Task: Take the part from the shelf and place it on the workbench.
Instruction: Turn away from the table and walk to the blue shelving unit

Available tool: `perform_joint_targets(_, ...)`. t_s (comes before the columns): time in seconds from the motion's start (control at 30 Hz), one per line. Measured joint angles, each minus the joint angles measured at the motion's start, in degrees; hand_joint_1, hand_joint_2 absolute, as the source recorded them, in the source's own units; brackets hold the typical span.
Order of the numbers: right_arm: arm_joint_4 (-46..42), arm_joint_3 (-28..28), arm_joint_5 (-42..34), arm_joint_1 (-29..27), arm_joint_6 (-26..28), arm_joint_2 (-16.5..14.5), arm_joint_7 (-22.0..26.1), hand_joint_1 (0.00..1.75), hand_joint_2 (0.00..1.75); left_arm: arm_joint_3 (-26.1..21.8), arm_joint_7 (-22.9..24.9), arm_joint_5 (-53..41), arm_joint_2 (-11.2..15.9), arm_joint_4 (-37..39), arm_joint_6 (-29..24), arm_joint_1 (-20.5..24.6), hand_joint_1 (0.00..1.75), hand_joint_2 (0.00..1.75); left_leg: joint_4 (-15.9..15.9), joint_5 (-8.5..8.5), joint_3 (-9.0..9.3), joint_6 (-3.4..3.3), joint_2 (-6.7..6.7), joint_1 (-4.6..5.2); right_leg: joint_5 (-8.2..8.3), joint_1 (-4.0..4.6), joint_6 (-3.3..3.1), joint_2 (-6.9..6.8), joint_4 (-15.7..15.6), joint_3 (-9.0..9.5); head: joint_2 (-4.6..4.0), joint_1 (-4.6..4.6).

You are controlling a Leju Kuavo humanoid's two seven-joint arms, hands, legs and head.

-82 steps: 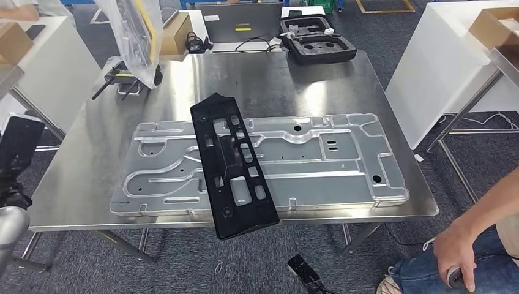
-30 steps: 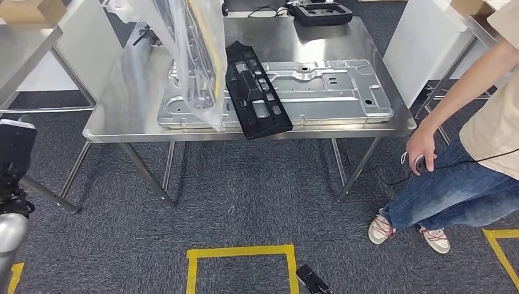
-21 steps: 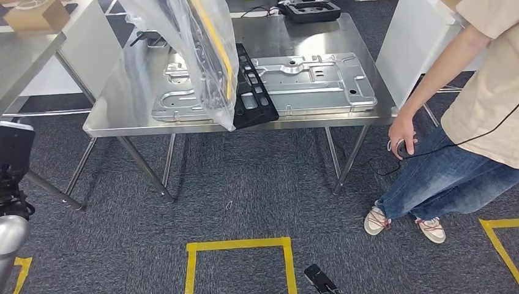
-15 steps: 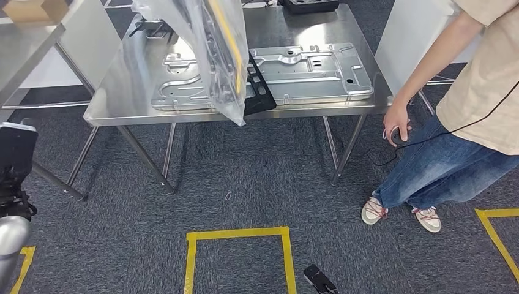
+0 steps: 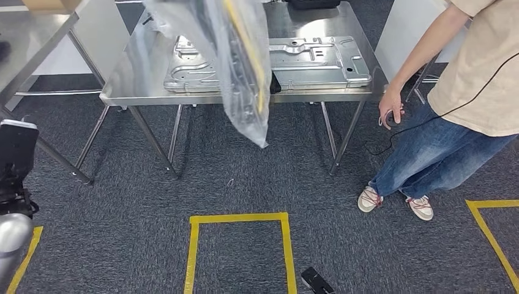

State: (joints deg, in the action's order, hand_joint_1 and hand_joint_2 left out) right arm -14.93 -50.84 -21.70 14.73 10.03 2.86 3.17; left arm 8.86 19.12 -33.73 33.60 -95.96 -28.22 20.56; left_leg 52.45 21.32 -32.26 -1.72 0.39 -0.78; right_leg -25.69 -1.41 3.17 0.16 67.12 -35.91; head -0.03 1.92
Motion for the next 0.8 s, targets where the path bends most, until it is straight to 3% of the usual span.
perform_joint_targets(0.07, -0.01, 0.0, -0.01, 0.11, 0.01, 0.01, 0.03, 0.0, 1.75, -0.14, -0.01, -0.01, 0.03, -0.05, -0.02, 0.09, 0.0, 0.0, 1.14, -0.64, -1.55, 0.84, 0.0, -0.13, -0.9, -0.05, -0.09, 0.29, -8.12, 5.57, 0.01, 0.05)
perform_joint_targets(0.1, -0.02, 0.0, -0.01, 0.16, 0.01, 0.01, 0.07, 0.0, 1.75, -0.2, -0.01, -0.01, 0.05, -0.09, -0.02, 0.12, 0.0, 0.0, 1.5, -1.05, -2.13, 1.26, 0.01, -0.18, -1.77, 0.11, -0.44, 0.46, -10.68, 6.94, 0.01, 0.09)
perform_joint_targets(0.13, -0.01, 0.0, -0.02, 0.17, 0.01, 0.01, 0.1, 0.0, 1.75, -0.25, -0.02, -0.01, 0.06, -0.12, -0.02, 0.09, 0.0, 0.0, 1.61, -1.56, -2.58, 1.71, 0.03, -0.3, -2.1, 0.43, -1.02, 0.59, -11.85, 7.19, 0.0, 0.13)
perform_joint_targets(0.2, 0.0, 0.0, -0.03, 0.1, 0.01, 0.03, 0.13, 0.0, 1.75, -0.19, -0.02, 0.04, 0.06, -0.13, 0.0, -0.29, 0.0, 0.0, 1.97, -1.59, -3.49, 2.38, 0.05, -0.77, -1.21, 0.61, -2.28, 0.44, -11.94, 6.05, -0.01, 0.17)
perform_joint_targets(0.23, 0.01, 0.0, -0.04, 0.05, 0.01, 0.07, 0.13, 0.0, 1.75, -0.16, -0.01, 0.08, 0.06, -0.13, 0.0, -0.5, 0.0, 0.0, 3.2, -0.17, -4.21, 2.62, 0.03, -0.93, -0.57, 0.66, -2.85, 0.32, -11.96, 5.42, -0.01, 0.19)
perform_joint_targets(0.27, 0.01, 0.0, -0.05, 0.0, 0.02, 0.11, 0.12, 0.0, 1.75, -0.15, -0.01, 0.12, 0.06, -0.12, 0.01, -0.65, 0.0, 0.0, 5.6, 2.23, -5.18, 2.76, 0.02, -1.02, 0.09, 0.67, -3.31, 0.19, -12.01, 4.71, -0.01, 0.21)
perform_joint_targets(0.33, 0.01, 0.0, -0.06, -0.08, 0.01, 0.2, 0.14, 0.0, 1.75, -0.2, 0.0, 0.17, 0.06, -0.12, 0.01, -0.74, 0.0, 0.0, 13.47, 8.04, -7.34, 2.88, -0.01, -0.94, 1.3, 0.94, -3.8, 0.08, -11.96, 3.23, -0.01, 0.25)
perform_joint_targets(0.37, 0.01, 0.0, -0.07, -0.13, 0.01, 0.22, 0.16, 0.0, 1.75, -0.2, 0.0, 0.17, 0.06, -0.12, 0.01, -0.79, 0.0, 0.0, 17.24, 9.75, -7.97, 2.86, -0.03, -0.89, 1.92, 1.12, -3.94, 0.07, -11.95, 2.46, -0.02, 0.26)
perform_joint_targets(0.4, 0.01, 0.0, -0.08, -0.16, 0.0, 0.25, 0.17, 0.0, 1.75, -0.2, 0.0, 0.17, 0.06, -0.12, 0.01, -0.85, 0.0, 0.0, 19.64, 10.24, -7.92, 2.74, -0.04, -0.8, 2.56, 1.31, -4.04, 0.08, -11.93, 1.66, -0.02, 0.26)
perform_joint_targets(0.43, 0.01, 0.0, -0.08, -0.17, 0.0, 0.26, 0.2, 0.0, 1.75, -0.18, 0.0, 0.17, 0.06, -0.12, 0.01, -0.88, 0.0, 0.0, 19.99, 9.54, -6.92, 2.5, -0.05, -0.68, 3.2, 1.46, -4.09, 0.1, -11.92, 0.87, -0.02, 0.27)
perform_joint_targets(0.5, 0.0, 0.0, -0.09, -0.15, 0.0, 0.26, 0.23, 0.0, 1.75, -0.18, -0.02, 0.21, 0.07, -0.14, 0.01, -0.75, 0.0, 0.0, 14.4, 6.93, -1.88, 1.7, -0.05, -0.16, 4.46, 1.64, -4.0, 0.14, -11.9, -0.54, -0.01, 0.27)
perform_joint_targets(0.57, -0.02, 0.0, -0.1, -0.13, 0.0, 0.2, 0.3, 0.0, 1.75, -0.26, -0.08, 0.45, 0.09, -0.28, 0.01, -0.38, 0.0, 0.0, 5.39, 6.64, 4.59, 0.75, 0.01, 0.64, 5.54, 1.81, -3.62, 0.08, -11.9, -1.47, 0.01, 0.25)
perform_joint_targets(0.6, -0.02, 0.0, -0.11, -0.12, 0.0, 0.18, 0.35, 0.0, 1.75, -0.3, -0.19, 0.7, 0.09, -0.37, 0.05, -0.21, 0.0, 0.0, 2.3, 7.11, 6.5, 0.44, 0.04, 0.99, 6.06, 1.84, -3.36, -0.01, -11.98, -1.68, 0.0, 0.22)
perform_joint_targets(0.63, -0.02, 0.0, -0.14, -0.13, 0.0, 0.19, 0.39, 0.0, 1.75, -0.34, -0.34, 1.03, 0.09, -0.44, 0.16, -0.11, 0.0, 0.0, 0.53, 7.44, 7.4, 0.2, 0.06, 1.27, 6.56, 1.83, -3.02, -0.12, -12.13, -1.8, 0.0, 0.21)
perform_joint_targets(0.7, -0.02, 0.0, -0.21, -0.16, 0.0, 0.3, 0.45, 0.0, 1.75, -0.26, -0.79, 1.79, 0.05, -0.47, 0.6, -0.09, 0.0, 0.0, -0.15, 6.62, 6.88, -0.23, 0.08, 1.26, 7.14, 1.73, -2.32, -0.2, -12.27, -2.03, -0.01, 0.21)
perform_joint_targets(0.73, -0.02, 0.0, -0.23, -0.17, 0.0, 0.36, 0.46, 0.0, 1.75, -0.19, -0.95, 2.09, 0.03, -0.48, 0.83, -0.08, 0.0, 0.0, -0.24, 6.03, 6.55, -0.56, 0.11, 1.11, 6.35, 1.66, -1.98, -0.16, -11.41, -2.49, 0.0, 0.2)
perform_joint_targets(0.8, -0.02, 0.0, -0.26, -0.22, -0.01, 0.42, 0.51, 0.0, 1.75, 0.01, -1.11, 2.45, -0.01, -0.49, 1.17, -0.06, 0.0, 0.0, -0.36, 4.75, 5.66, -1.06, 0.17, 0.83, 2.08, 1.44, -1.4, -0.06, -5.71, -4.76, -0.01, 0.16)
